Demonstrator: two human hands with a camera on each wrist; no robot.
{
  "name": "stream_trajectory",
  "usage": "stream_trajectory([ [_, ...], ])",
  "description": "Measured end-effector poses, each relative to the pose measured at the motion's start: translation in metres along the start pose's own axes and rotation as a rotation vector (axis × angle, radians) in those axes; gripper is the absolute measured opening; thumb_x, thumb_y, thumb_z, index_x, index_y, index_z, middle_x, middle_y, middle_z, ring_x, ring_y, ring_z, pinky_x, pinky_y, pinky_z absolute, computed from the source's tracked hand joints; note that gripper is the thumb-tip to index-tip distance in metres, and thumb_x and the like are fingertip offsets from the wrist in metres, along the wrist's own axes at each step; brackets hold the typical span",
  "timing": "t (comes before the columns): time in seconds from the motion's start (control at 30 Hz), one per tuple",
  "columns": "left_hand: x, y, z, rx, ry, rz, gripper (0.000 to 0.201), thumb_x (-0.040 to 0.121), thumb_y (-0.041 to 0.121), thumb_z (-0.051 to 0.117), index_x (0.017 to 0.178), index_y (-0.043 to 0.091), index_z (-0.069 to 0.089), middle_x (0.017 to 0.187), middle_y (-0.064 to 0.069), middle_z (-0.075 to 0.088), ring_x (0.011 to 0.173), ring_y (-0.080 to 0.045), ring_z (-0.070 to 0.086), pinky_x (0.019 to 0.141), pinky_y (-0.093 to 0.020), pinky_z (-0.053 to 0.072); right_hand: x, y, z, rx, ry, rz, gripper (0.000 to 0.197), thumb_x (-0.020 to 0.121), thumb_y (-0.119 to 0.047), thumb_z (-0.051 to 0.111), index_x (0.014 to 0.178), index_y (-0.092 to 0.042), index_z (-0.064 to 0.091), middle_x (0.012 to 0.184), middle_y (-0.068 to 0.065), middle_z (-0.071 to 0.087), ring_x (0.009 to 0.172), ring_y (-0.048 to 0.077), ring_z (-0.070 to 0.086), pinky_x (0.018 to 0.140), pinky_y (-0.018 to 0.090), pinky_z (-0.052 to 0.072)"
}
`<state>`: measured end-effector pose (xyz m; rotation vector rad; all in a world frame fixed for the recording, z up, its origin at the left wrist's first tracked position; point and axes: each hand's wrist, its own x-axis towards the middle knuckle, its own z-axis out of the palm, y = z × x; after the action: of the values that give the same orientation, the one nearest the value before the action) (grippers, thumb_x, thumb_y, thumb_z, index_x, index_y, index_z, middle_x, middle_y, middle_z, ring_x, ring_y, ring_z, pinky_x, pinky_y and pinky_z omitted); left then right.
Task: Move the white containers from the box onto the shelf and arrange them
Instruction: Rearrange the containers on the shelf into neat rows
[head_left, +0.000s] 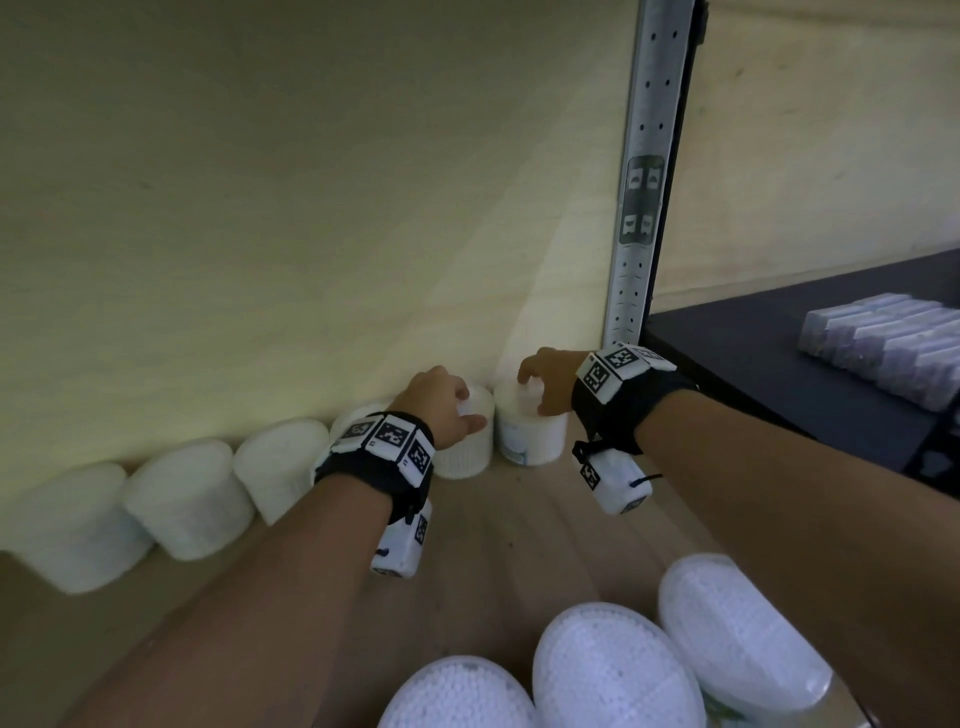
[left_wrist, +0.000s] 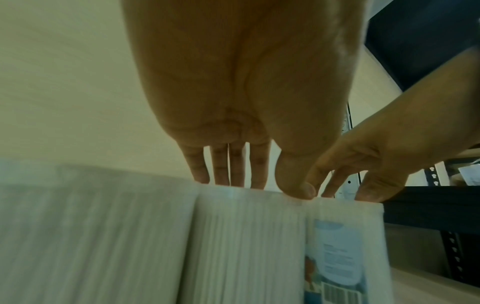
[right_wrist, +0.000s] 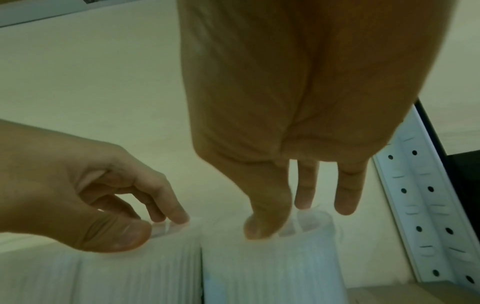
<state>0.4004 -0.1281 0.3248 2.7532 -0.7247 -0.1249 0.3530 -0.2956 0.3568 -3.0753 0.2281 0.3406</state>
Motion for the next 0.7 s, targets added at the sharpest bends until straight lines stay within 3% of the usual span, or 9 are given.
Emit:
stream_trajectory([
  [0.17,-0.0011,0.0019,-0.0003,0.019,0.012,0.005,0.055,0.085,0.043,0.064,0.129,0.012,0.054,0.131,-0.010,0.048,0.123,-0.028,0.047,0.103,-0.040,0.042,-0.0051,0.0013,-0.0023,0.049,-0.017,-0.013,0.052,0.093,-0.005,0.044,0.143,-0.020,0.040,0.152,0.005,0.033,0.137,0.026,0.038,0.108,0.033,0.035],
  [0.27,-0.0015,0.0020,0.0002,0.016,0.015,0.008,0.054,0.085,0.042,0.064,0.129,0.011,0.055,0.131,-0.010,0.048,0.125,-0.028,0.046,0.104,-0.041,0.041,-0.0047,0.0012,-0.0043,0.042,0.049,0.031,0.045,0.096,-0.024,0.049,0.139,-0.014,0.045,0.147,0.009,0.040,0.133,0.027,0.043,0.106,0.034,0.037],
  [0.33,-0.0018,0.0022,0.0005,0.018,0.014,0.007,0.054,0.086,0.042,0.063,0.129,0.011,0.054,0.131,-0.010,0.048,0.124,-0.028,0.045,0.103,-0.041,0.041,-0.0025,0.0005,-0.0021,0.015,0.091,0.066,0.051,0.094,-0.040,0.051,0.134,-0.009,0.049,0.139,0.012,0.047,0.126,0.028,0.049,0.103,0.036,0.041],
  [0.43,-0.0025,0.0026,0.0006,0.022,0.013,0.006,0.053,0.086,0.042,0.062,0.129,0.012,0.054,0.131,-0.009,0.047,0.124,-0.028,0.046,0.103,-0.041,0.041,0.0016,0.0011,0.0027,0.028,0.070,0.073,0.061,0.087,-0.048,0.059,0.131,-0.008,0.051,0.135,0.012,0.050,0.121,0.029,0.053,0.102,0.039,0.045],
  [0.57,-0.0032,0.0024,0.0008,0.024,0.016,0.007,0.052,0.087,0.042,0.062,0.129,0.012,0.053,0.131,-0.009,0.047,0.125,-0.028,0.045,0.104,-0.041,0.041,0.0025,0.0018,0.0030,0.056,0.068,0.047,0.052,0.086,-0.039,0.065,0.125,-0.007,0.056,0.130,0.011,0.056,0.116,0.028,0.056,0.100,0.038,0.047],
  [0.7,-0.0026,0.0016,0.0008,0.030,0.009,0.007,0.053,0.087,0.043,0.061,0.129,0.013,0.053,0.131,-0.009,0.047,0.125,-0.028,0.045,0.104,-0.041,0.041,0.0031,0.0035,-0.0004,0.088,0.030,-0.001,0.049,0.087,-0.018,0.064,0.134,-0.013,0.050,0.141,0.007,0.044,0.128,0.026,0.047,0.103,0.033,0.040],
])
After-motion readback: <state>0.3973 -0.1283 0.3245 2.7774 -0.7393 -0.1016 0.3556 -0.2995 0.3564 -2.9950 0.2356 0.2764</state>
